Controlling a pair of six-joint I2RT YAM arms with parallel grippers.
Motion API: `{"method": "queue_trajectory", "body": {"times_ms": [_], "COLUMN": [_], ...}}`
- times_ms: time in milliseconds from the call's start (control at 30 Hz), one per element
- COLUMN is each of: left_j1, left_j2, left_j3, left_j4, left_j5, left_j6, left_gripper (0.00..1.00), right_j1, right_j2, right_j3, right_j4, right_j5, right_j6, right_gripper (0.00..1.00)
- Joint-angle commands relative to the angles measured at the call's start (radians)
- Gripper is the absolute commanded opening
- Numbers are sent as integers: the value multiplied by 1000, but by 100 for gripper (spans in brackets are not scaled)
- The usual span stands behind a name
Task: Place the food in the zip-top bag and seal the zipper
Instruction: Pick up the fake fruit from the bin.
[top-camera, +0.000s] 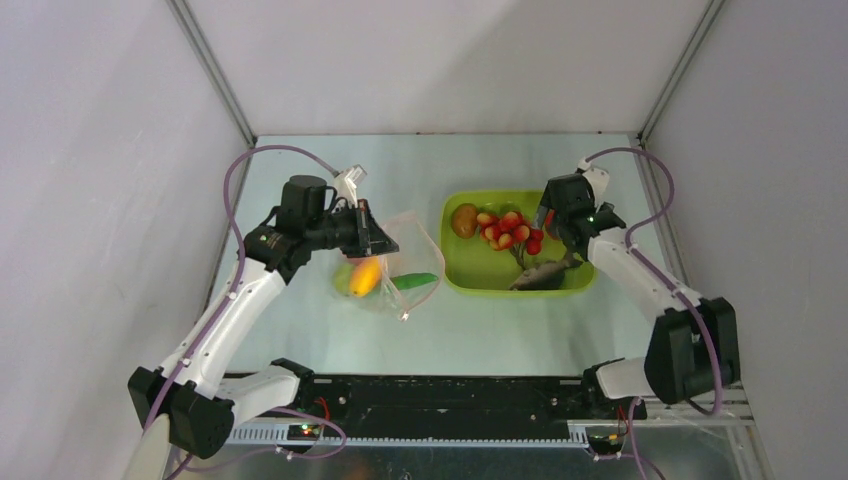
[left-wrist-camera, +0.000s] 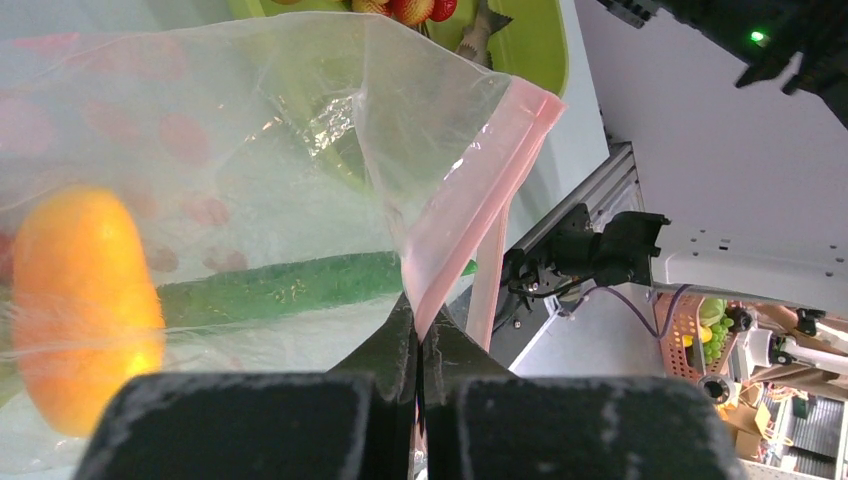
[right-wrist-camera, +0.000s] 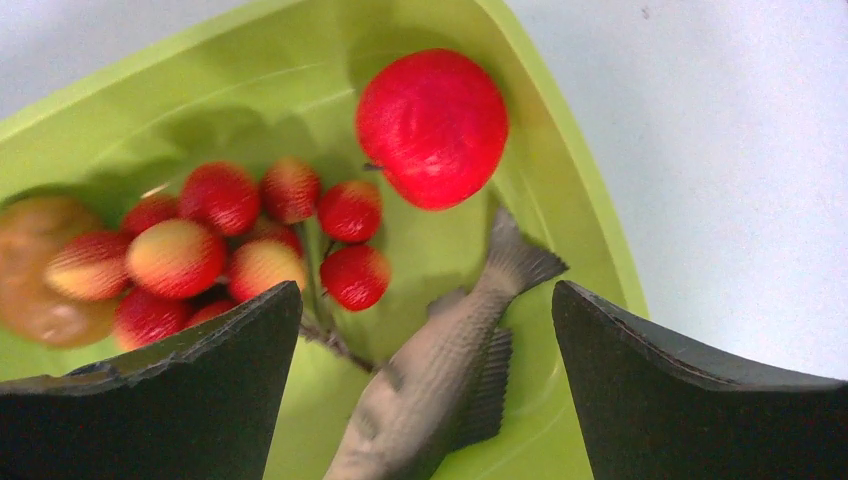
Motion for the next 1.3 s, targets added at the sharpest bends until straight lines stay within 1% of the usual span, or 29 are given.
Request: {"method": "queue_trajectory", "body": {"times_ms": [0, 233, 667, 933, 1267], "left_j1": [-4, -4, -4, -4, -5], "left_j2": [-4, -2, -5, -9, -14], "left_j3": [20, 21, 20, 19, 18], "left_j4": [26, 25, 26, 29, 33], "left_j5": [34, 35, 45, 54, 61], "left_j6": [14, 16, 16, 13, 13], "left_gripper": [0, 0, 0, 0, 0], "right_j1": [-43, -71, -83, -92, -93], "right_j2": [85, 188, 291, 356, 398], "right_j3": [7, 28, 38, 56, 71], "right_j4": [59, 107, 232, 235, 257], "right_j5": [58, 89, 120, 158, 195], "right_j6": [19, 120, 274, 387, 445], "right_gripper": [99, 98, 98, 99, 100]}}
